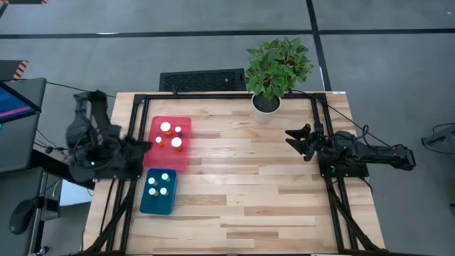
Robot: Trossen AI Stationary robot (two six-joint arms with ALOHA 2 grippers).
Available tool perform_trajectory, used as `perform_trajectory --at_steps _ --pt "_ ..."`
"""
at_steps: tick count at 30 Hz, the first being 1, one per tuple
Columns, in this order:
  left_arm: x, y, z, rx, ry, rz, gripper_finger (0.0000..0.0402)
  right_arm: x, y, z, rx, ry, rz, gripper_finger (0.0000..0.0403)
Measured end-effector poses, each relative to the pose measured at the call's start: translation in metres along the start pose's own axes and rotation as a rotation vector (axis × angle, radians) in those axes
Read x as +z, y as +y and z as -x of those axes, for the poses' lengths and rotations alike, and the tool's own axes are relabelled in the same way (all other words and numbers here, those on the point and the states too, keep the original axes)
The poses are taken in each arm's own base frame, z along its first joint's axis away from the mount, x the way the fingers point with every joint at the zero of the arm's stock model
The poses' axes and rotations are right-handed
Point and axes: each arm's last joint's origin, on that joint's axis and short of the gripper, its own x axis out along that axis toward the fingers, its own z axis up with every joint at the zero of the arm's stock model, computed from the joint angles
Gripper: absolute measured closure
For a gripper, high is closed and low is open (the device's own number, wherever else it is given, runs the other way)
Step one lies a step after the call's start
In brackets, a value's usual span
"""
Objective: Pick and place medicine bottles into bin by pill shape (circle, oval)
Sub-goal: Return to Home Position
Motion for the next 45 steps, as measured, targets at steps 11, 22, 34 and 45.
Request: perform_trajectory --at_steps 11,22,34,45 --pt "-0.028 -0.022 -0.002 -0.804 0.028 0.078 0.0189 0.001 -0.001 0.000 -0.010 -0.008 -0.001 0.0127" --pt "-0.030 0.008 -0.016 -0.820 0.028 -0.453 0.0189 0.006 0.000 0.000 0.002 -0.061 0.042 0.0127" --pt "-0.007 0.046 -0.002 -0.804 -0.012 -0.537 0.0189 0.006 0.000 0.000 0.011 -0.051 0.108 0.0127" --pt "-0.067 0.076 -0.025 -0.785 0.042 -0.481 0.0189 -0.007 -0.005 -0.001 0.030 0.040 0.228 0.0127"
